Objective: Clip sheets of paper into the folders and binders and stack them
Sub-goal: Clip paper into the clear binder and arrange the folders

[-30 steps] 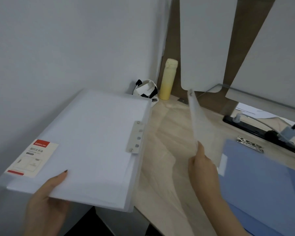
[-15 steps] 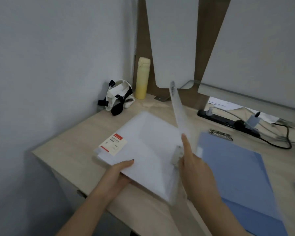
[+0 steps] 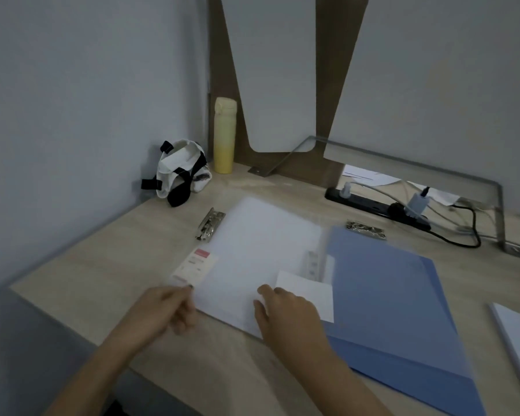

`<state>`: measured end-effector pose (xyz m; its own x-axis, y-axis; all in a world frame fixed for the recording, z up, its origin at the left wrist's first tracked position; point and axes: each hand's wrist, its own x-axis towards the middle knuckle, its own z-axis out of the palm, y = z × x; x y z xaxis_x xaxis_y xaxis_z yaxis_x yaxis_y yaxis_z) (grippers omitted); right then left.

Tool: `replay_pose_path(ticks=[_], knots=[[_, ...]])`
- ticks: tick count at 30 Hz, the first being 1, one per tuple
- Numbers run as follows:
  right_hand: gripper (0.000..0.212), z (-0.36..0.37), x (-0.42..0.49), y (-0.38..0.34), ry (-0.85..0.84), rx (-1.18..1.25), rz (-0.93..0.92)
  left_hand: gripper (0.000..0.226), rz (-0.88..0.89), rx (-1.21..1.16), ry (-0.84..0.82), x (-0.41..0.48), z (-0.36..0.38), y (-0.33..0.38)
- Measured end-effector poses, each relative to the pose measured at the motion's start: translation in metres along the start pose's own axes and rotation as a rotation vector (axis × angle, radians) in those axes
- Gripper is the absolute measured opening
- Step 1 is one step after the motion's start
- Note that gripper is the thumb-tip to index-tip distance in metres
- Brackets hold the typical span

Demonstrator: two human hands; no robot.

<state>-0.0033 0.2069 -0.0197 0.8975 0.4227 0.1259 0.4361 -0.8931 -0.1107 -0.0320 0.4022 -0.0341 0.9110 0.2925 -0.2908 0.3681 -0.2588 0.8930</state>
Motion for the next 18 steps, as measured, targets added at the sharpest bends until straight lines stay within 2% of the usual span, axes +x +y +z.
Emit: replay_pose_path(ticks=[2,3,4,6,8,11,15,18], knots=[[0.034,-0.008,0.0,0.027,0.013,0.189,0.11,0.033,0.183,0.03,0.407,0.0,0.0,-0.002],[0.035,-0.012,-0.002,0.045,0.033,0.254,0.19,0.022,0.212,0.039,0.535,0.002,0.002,-0.003],[0.036,-0.017,-0.005,0.067,0.057,0.287,0.278,0.015,0.208,0.06,0.573,0.005,0.005,-0.003],[0.04,-0.024,-0.011,0.114,0.084,0.296,0.495,0.048,0.167,0.173,0.47,0.016,0.012,-0.004],[0.048,-0.027,-0.023,0.16,0.059,0.311,0.728,0.068,0.161,0.313,0.394,0.028,0.016,0.0],[0.058,-0.024,-0.043,0.204,-0.018,0.378,0.927,0.072,0.158,0.47,0.369,0.044,0.021,0.009],[0.058,-0.017,-0.054,0.22,-0.045,0.365,0.972,0.071,0.128,0.571,0.305,0.058,0.031,0.02],[0.058,-0.02,-0.055,0.223,-0.064,0.345,1.045,0.069,0.171,0.582,0.292,0.064,0.038,0.019]])
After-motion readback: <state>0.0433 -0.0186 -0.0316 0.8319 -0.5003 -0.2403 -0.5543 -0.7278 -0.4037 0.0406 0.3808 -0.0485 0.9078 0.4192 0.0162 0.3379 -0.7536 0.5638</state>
